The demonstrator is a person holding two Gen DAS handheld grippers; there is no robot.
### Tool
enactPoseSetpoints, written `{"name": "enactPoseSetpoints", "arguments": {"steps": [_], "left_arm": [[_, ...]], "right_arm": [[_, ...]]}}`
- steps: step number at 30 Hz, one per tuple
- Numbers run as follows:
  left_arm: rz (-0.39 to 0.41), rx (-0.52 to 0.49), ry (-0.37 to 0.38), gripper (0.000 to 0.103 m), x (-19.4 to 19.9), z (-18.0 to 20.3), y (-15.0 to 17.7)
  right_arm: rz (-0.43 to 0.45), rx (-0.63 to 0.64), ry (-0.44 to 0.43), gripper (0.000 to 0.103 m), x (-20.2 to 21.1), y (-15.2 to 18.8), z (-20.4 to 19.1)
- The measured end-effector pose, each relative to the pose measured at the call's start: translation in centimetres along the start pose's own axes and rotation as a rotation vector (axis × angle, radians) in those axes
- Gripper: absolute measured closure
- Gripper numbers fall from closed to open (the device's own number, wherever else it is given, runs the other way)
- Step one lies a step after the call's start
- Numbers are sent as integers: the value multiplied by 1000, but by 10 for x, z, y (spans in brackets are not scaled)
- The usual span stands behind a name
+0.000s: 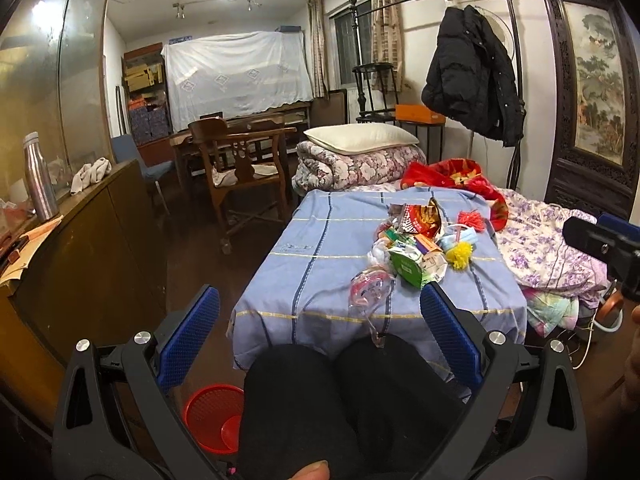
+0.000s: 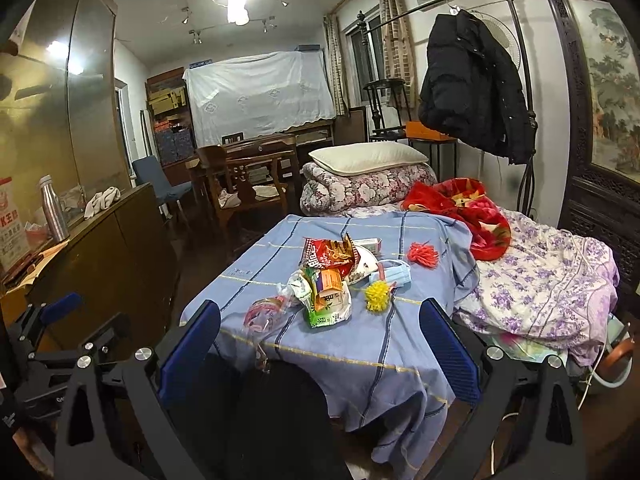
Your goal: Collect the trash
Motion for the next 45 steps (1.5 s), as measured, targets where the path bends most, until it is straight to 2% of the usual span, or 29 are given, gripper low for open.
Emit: {"name": "enactPoseSetpoints", "arguments": {"steps": [14,45], "left_arm": [[21,-4,-16,7,5,2,-1],[4,-3,-7,7,5,3,-1]], "right_arm": [[29,12,1,6,10,-4,-5],[30,27,10,6,12,-3,-7]]}}
Point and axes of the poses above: each gripper's, at about its wrist camera, not at the fingertips, and x roughly against the way its jaws point, z to its right, y to its underside, the point moved 7 cm from there along -x, roughly the way its jaws point, and after that the axes turned 8 degrees about x, right-handed, at the moved point
